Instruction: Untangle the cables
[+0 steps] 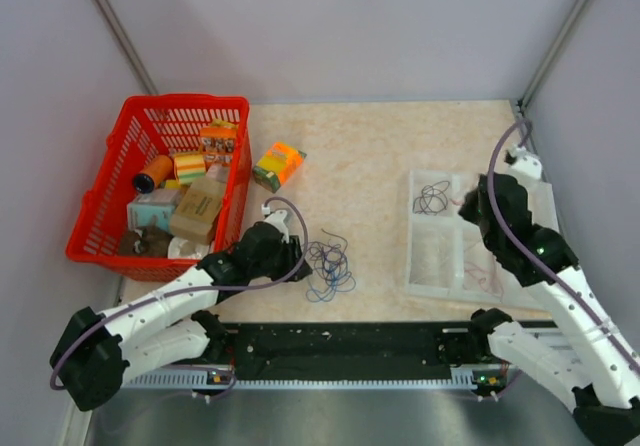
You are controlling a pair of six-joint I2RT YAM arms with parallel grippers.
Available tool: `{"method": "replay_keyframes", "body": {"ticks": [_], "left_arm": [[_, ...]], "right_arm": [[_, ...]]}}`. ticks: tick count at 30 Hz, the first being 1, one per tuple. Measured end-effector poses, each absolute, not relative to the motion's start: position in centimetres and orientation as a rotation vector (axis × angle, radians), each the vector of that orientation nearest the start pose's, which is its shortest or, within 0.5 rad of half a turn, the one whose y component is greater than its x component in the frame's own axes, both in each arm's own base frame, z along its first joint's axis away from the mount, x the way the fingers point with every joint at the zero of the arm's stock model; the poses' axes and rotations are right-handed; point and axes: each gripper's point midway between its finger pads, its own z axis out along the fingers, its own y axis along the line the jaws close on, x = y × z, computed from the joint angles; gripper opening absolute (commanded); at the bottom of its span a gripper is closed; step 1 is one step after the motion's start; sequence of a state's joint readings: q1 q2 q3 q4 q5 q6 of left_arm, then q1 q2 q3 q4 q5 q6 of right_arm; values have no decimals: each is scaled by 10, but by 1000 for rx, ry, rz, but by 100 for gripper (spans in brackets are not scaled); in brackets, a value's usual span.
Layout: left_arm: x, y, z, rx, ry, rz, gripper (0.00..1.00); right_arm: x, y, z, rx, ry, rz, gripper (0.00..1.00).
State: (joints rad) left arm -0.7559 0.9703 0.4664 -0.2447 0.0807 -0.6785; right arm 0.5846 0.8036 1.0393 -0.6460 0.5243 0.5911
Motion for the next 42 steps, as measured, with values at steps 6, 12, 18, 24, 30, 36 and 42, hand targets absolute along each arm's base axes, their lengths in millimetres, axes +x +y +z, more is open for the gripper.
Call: {"method": "replay_keyframes", "body": {"ticks": [6,12,18,24,30,36,42], "left_arm": [[176,-217,87,159,2428,-771,43],[176,-216,94,159,2406,-782,44],[174,-213,109,172,2351,-808,44],[169,-205,110,198,2350,-776,45],[170,-205,115,201,2328,-787,45],[169,-204,114,206,2333,-781,47],[173,-208,109,207,2345,-778,52]], "right_arm": [[219,-36,232,785,1900,-129,0],[201,-82,227,1009,1812,-269,0],[183,-109,184,1172,1839,-412,0],[174,-117,177,1223,1823,-432,2],[177,-116,175,1221,1841,-423,74],[190,-99,179,1106,1899,-297,79],[241,5,205,614,1999,261,78]]}}
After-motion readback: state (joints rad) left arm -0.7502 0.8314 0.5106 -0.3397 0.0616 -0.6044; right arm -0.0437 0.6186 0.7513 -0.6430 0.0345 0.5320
